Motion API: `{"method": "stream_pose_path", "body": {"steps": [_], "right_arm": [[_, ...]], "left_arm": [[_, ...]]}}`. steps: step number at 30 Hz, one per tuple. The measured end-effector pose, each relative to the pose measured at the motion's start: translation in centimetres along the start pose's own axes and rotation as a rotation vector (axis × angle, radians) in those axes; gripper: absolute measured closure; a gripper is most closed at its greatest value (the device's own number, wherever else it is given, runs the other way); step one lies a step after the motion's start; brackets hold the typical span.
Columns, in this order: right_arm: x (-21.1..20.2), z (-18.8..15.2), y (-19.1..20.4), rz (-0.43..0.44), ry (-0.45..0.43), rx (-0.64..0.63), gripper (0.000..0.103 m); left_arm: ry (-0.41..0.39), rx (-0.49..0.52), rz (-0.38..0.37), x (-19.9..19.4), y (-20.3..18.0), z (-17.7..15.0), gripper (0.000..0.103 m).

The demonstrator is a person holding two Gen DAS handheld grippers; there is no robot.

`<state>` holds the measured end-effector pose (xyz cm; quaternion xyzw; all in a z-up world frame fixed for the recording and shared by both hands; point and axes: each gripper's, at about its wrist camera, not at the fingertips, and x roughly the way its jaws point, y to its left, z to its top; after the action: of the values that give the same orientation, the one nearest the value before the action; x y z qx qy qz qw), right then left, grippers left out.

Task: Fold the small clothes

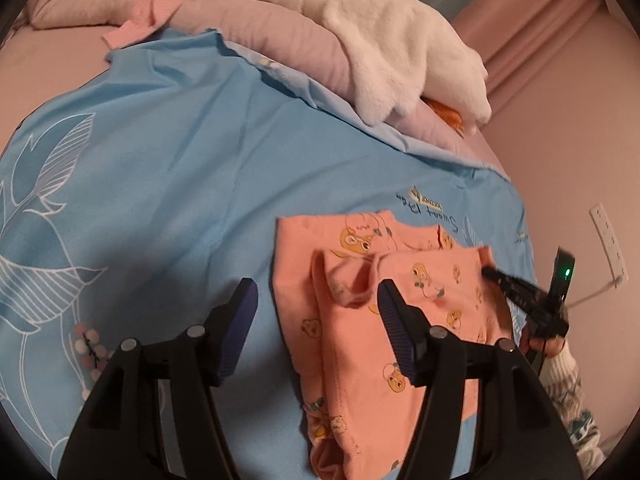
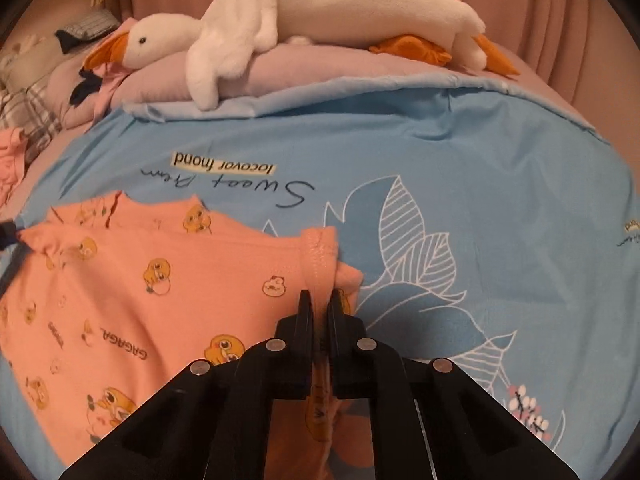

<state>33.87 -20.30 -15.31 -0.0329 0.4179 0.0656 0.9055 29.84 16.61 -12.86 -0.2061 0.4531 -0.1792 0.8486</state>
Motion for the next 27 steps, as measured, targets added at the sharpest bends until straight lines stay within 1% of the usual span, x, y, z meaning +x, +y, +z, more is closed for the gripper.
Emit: {"method": "stream_pose_path", "body": {"steps": [2, 3, 4, 5, 6, 7, 9, 10, 11, 12, 14, 15, 16, 17, 18, 19, 20, 21, 23, 26, 27], "right_arm": [[-0.5, 0.3, -1.4, 0.012, -0.032, 0.088, 0.097], [-0.4, 0.4, -1.9, 0.011, -0.029, 0.115, 0.097], [0.1, 0.4, -2.3, 0.003, -0.006, 0.133, 0.097], [1.0, 0.2, -2.5, -0.006, 0.042, 0.144, 0.097], [1.3, 0.1, -2.6, -0.015, 0.057, 0.152, 0.096], [1.2, 0.0, -2.9, -0.011, 0.051, 0.166, 0.096], [-0.4, 0.0, -3.3, -0.018, -0.001, 0.214, 0.096], [-1.1, -0.1, -3.2, -0.029, -0.026, 0.215, 0.096], [-2.5, 0.1, -2.8, -0.041, -0.076, 0.194, 0.095], [-3.1, 0.0, -2.5, -0.037, -0.099, 0.182, 0.095], [-4.6, 0.2, -1.5, 0.008, -0.133, 0.158, 0.095], [-4.8, 0.3, -1.2, 0.014, -0.138, 0.152, 0.095], [-5.1, 0.4, -0.5, 0.023, -0.145, 0.138, 0.095], [-5.3, 0.4, -0.1, 0.034, -0.148, 0.129, 0.095], [-5.3, 0.4, 0.5, 0.051, -0.149, 0.118, 0.095], [-5.3, 0.5, 1.0, 0.064, -0.148, 0.111, 0.095], [-5.3, 0.5, 1.4, 0.076, -0.147, 0.106, 0.095], [-5.1, 0.5, 2.0, 0.097, -0.141, 0.097, 0.095], [-4.7, 0.4, 2.9, 0.11, -0.125, 0.08, 0.095], [-3.8, 0.6, 4.4, 0.107, -0.106, 0.054, 0.095], [-3.4, 0.6, 4.7, 0.104, -0.1, 0.052, 0.095]], "left_arm": [[0.003, 0.02, -0.001, 0.3, -0.4, 0.0, 0.041], [0.007, 0.03, 0.006, 0.5, -0.6, 0.0, 0.041], [0.012, 0.036, 0.012, 0.7, -0.6, 0.0, 0.041], [0.017, 0.04, 0.014, 0.8, -0.7, 0.0, 0.041], [0.02, 0.049, 0.021, 0.9, -0.6, 0.0, 0.041], [0.018, 0.054, 0.024, 0.8, -0.6, 0.0, 0.041], [-0.003, 0.081, 0.015, 0.2, -0.6, -0.1, 0.041], [-0.011, 0.099, 0.015, 0.0, -0.7, -0.2, 0.041], [-0.017, 0.122, 0.017, -0.1, -0.8, -0.1, 0.041], [-0.02, 0.149, 0.019, -0.1, -1.1, 0.0, 0.041], [-0.02, 0.195, 0.013, 0.4, -1.6, 0.3, 0.041], [-0.023, 0.242, 0.022, 0.8, -2.3, 0.4, 0.041], [-0.024, 0.269, 0.029, 1.2, -2.6, 0.5, 0.041], [-0.025, 0.302, 0.03, 1.7, -3.1, 0.5, 0.043], [-0.015, 0.325, 0.025, 2.3, -3.4, 0.6, 0.048], [0.004, 0.341, 0.016, 3.2, -3.7, 0.8, 0.058], [0.023, 0.347, 0.016, 4.0, -3.8, 1.0, 0.089], [0.044, 0.348, 0.025, 4.9, -3.9, 1.3, 0.092], [0.039, 0.351, 0.034, 6.0, -4.1, 1.9, 0.093], [-0.023, 0.265, 0.034, 6.5, -3.6, 3.6, 0.093], [-0.052, 0.244, 0.056, 6.6, -3.4, 4.3, 0.093]]}}
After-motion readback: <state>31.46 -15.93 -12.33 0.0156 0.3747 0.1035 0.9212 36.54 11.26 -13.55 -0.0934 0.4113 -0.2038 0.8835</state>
